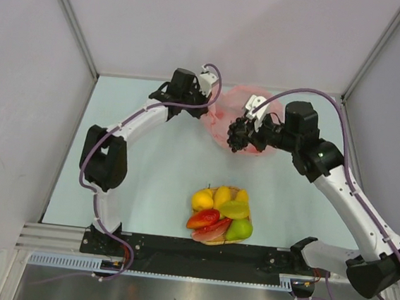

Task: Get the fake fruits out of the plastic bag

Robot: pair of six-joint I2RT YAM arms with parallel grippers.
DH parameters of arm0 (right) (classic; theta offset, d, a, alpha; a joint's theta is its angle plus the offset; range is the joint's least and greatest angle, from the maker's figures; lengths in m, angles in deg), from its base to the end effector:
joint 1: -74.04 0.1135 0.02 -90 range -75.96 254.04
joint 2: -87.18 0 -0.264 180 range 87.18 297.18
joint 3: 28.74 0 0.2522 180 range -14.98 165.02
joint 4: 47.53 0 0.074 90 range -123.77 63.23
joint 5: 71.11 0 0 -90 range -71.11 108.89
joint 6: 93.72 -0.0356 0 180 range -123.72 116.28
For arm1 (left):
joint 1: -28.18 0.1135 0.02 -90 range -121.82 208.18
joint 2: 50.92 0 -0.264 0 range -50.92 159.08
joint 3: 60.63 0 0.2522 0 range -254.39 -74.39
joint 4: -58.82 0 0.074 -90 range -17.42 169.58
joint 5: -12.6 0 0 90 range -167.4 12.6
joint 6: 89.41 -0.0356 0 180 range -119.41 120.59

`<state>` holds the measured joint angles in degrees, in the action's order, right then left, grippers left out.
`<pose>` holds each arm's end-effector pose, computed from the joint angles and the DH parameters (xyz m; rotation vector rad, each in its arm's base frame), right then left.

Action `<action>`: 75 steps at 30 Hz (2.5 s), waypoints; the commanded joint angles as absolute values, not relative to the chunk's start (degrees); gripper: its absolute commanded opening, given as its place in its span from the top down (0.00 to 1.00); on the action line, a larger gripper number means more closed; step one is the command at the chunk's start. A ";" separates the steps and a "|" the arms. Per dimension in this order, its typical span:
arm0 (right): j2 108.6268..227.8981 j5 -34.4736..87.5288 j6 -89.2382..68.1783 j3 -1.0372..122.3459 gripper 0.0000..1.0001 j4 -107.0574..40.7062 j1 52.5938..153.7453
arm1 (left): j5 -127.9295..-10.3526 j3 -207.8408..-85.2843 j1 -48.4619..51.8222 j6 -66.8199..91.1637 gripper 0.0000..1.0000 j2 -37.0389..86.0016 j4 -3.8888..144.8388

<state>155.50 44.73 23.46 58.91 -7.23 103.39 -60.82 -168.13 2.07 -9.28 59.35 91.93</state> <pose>0.2186 0.1407 0.4044 -1.1650 1.5332 0.4610 0.4005 -0.2076 0.2856 0.8357 2.0430 -0.4763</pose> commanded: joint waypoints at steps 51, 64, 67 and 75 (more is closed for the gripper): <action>159.52 44.82 32.93 51.38 1.00 5.16 124.58 | -55.69 -149.89 0.85 -8.90 1.00 38.99 94.55; 153.64 45.60 34.52 47.34 1.00 9.11 128.18 | -57.10 -147.26 0.85 -12.59 1.00 35.21 97.01; 152.22 45.69 35.39 45.32 1.00 9.12 128.45 | -56.48 -146.03 0.85 -13.56 1.00 35.12 97.45; 149.94 46.22 37.15 41.80 1.00 9.03 128.62 | -54.46 -143.12 0.93 -11.71 1.00 35.03 96.93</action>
